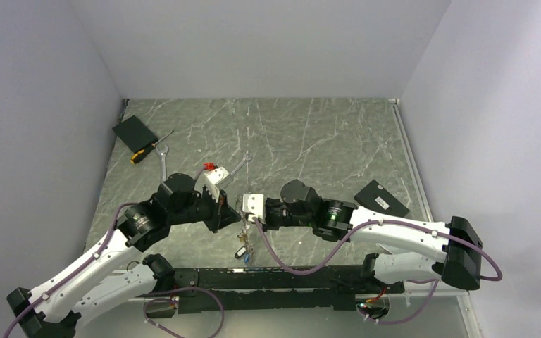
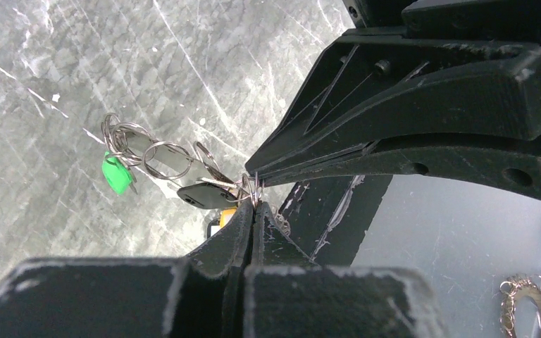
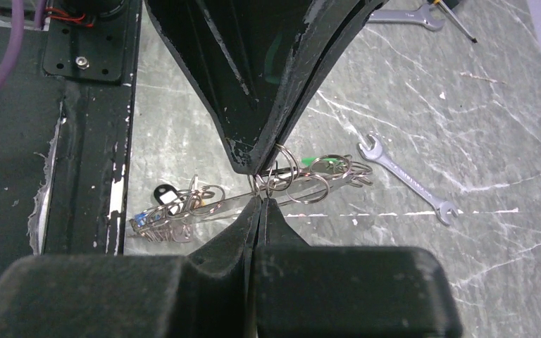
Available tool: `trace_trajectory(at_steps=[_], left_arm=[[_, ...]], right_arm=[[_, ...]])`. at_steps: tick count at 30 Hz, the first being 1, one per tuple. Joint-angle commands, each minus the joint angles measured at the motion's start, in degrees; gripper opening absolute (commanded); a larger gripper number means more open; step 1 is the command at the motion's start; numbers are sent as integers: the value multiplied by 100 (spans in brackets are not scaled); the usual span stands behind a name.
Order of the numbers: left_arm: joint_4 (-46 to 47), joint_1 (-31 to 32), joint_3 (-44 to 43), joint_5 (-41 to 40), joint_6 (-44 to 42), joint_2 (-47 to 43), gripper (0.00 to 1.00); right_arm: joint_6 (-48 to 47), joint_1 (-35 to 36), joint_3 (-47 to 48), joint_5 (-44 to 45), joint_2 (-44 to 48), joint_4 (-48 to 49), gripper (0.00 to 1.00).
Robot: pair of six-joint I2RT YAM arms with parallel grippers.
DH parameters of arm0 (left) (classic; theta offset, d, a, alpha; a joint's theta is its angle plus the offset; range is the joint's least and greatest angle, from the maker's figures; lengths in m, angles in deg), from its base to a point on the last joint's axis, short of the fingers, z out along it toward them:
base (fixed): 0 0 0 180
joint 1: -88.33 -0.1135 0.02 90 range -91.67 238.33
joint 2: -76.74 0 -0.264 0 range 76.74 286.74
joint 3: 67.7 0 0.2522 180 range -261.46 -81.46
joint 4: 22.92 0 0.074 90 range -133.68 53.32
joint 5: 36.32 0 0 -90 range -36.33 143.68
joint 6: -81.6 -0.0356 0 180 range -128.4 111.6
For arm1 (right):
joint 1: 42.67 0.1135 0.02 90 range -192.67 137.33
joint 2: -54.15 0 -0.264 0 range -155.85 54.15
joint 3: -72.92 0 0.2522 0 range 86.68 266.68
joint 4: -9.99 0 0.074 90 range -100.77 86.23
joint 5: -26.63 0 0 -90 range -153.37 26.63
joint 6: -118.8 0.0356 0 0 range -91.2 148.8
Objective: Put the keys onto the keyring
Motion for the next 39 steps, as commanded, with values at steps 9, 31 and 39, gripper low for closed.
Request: trace_trajectory(at_steps=[9, 31, 39], left_arm=[[-61, 27, -102, -8, -147, -27, 0], [-370, 21, -204, -228, -288, -123, 0], [-362, 29, -230, -408, -304, -222, 0]], right_arm=[[-25, -21, 216, -107, 217, 349, 0], [28, -21, 132, -146, 405, 361, 0], [77, -21, 154, -515, 316, 349, 0]])
